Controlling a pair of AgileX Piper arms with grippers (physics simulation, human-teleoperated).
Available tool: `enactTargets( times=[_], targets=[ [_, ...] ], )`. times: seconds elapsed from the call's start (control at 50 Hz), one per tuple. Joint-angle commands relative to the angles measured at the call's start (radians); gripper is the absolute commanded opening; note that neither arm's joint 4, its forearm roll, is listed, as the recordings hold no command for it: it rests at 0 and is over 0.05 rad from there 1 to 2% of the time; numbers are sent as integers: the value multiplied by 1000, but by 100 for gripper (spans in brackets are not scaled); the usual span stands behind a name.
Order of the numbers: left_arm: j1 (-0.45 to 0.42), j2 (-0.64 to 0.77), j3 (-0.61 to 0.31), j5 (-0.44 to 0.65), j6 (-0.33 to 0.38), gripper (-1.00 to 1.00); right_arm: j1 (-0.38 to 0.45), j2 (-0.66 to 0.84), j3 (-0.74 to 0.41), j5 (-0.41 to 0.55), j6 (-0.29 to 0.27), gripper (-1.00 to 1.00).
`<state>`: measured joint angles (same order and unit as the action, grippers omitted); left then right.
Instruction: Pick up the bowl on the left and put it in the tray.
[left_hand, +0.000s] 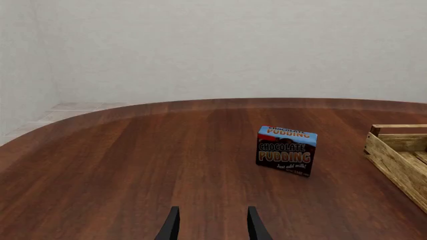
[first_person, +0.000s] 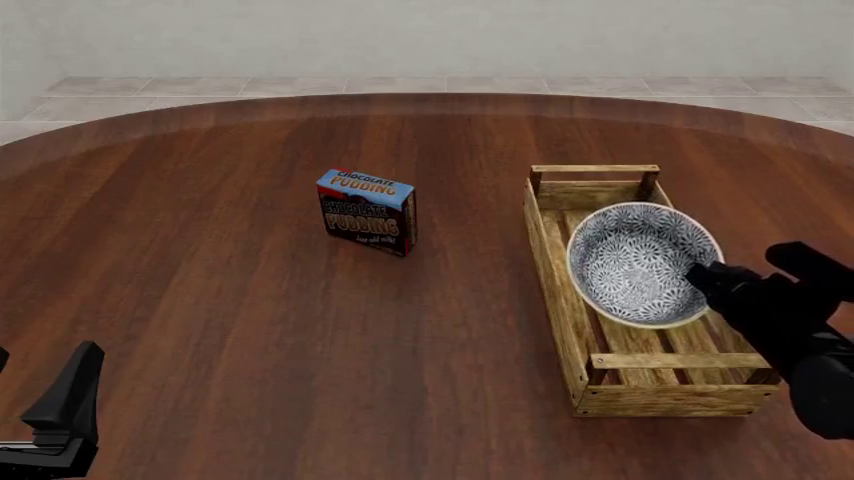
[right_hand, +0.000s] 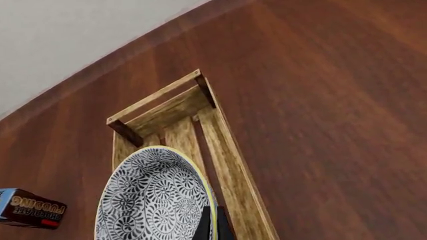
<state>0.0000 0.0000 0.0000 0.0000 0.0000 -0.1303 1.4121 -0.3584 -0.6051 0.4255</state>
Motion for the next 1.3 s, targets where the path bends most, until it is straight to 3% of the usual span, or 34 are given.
enactTargets(
  times=[0.02, 1.3],
  targets=[
    [0, 0, 0, 0, 0, 100, -5, 28, -6, -23, 6, -100],
    [0, 0, 0, 0, 0, 100, 5, 84, -32, -62, -38, -100]
  ],
)
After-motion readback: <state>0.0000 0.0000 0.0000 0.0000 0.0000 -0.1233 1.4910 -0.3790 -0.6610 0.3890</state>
